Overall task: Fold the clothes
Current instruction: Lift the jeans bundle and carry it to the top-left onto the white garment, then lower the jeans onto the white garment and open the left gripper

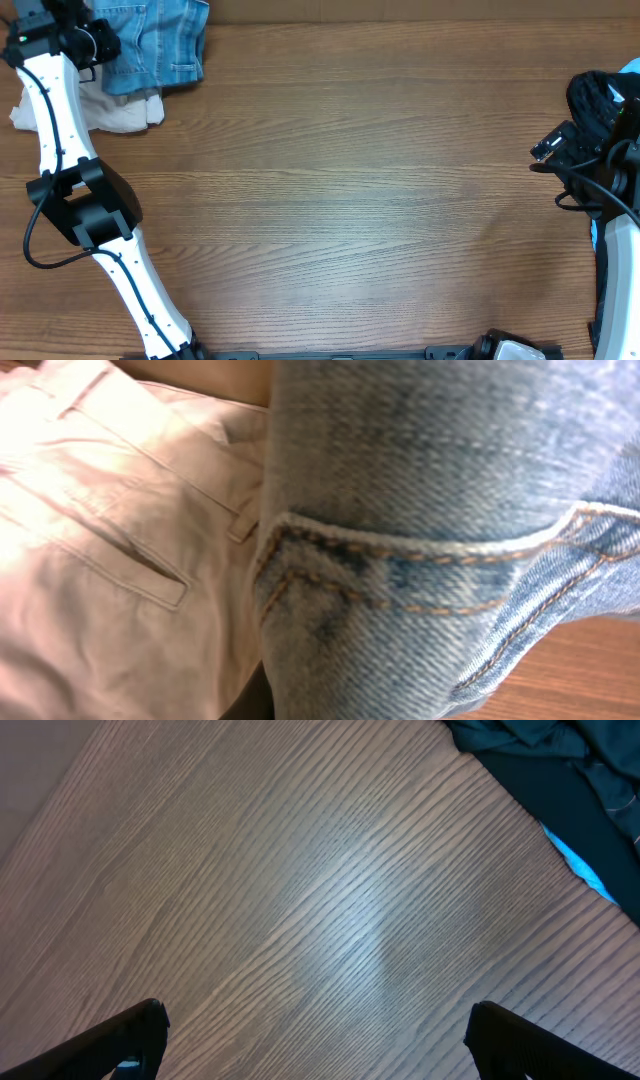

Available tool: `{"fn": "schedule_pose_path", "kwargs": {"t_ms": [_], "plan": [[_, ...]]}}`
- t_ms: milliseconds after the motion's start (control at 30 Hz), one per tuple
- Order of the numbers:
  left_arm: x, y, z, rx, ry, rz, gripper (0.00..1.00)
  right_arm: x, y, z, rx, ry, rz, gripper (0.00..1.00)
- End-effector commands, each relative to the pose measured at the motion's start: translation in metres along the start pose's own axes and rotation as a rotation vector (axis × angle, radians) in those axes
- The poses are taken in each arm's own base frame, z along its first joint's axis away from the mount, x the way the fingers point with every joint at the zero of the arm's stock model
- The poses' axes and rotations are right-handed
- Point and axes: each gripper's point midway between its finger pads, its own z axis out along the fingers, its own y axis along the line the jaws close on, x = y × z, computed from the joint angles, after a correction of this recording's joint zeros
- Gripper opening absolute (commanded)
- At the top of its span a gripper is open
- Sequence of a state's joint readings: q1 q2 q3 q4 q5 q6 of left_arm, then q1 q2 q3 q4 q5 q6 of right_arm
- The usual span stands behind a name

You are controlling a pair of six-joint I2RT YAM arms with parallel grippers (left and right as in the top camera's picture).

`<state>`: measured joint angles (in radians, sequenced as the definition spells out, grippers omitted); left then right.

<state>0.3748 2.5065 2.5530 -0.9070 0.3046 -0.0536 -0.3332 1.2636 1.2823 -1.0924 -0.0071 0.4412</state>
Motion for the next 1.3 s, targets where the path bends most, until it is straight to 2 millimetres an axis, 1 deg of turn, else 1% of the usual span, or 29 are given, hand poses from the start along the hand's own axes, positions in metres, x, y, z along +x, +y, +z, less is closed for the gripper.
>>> {"fn": "schedule_pose_path", "kwargs": {"t_ms": [0,100,133,333,433,700,800,933,1067,1167,1267], "plan": [[-0.037,0.006,-0.032,-0.009,-0.114,-0.097,0.04,-0.006,0.0,-0.004,0.003,-0.025,0.007,1.0],[-0.035,0.009,-0.034,-0.012,-0.103,-0.154,0.04,-0.006,0.0,-0.004,0.003,-0.025,0.007,1.0],[-0.034,0.014,-0.034,-0.035,-0.103,-0.187,0.04,-0.006,0.0,-0.004,0.003,-0.025,0.007,1.0],[-0.034,0.037,-0.038,-0.126,-0.118,-0.256,0.04,-0.006,0.0,-0.004,0.003,-0.025,0.007,1.0],[-0.031,0.055,-0.042,-0.192,-0.126,-0.364,0.04,-0.006,0.0,-0.004,0.003,-0.025,0.007,1.0],[-0.032,0.087,-0.053,-0.222,-0.169,-0.584,0.04,-0.006,0.0,-0.004,0.003,-0.025,0.007,1.0],[-0.031,0.096,-0.056,-0.232,-0.174,-0.605,0.04,-0.006,0.0,-0.004,0.003,-0.025,0.007,1.0],[-0.025,0.109,-0.058,-0.282,-0.169,-0.617,0.04,-0.006,0.0,-0.004,0.003,-0.025,0.007,1.0],[-0.018,0.114,-0.059,-0.32,-0.15,-0.623,0.07,-0.006,0.0,-0.004,0.003,-0.025,0.007,1.0],[-0.009,0.118,-0.055,-0.351,-0.126,-0.629,0.09,-0.006,0.0,-0.004,0.003,-0.024,0.007,1.0],[0.005,0.126,-0.047,-0.395,-0.092,-0.647,0.1,-0.006,0.0,-0.004,0.003,-0.025,0.007,1.0]]}}
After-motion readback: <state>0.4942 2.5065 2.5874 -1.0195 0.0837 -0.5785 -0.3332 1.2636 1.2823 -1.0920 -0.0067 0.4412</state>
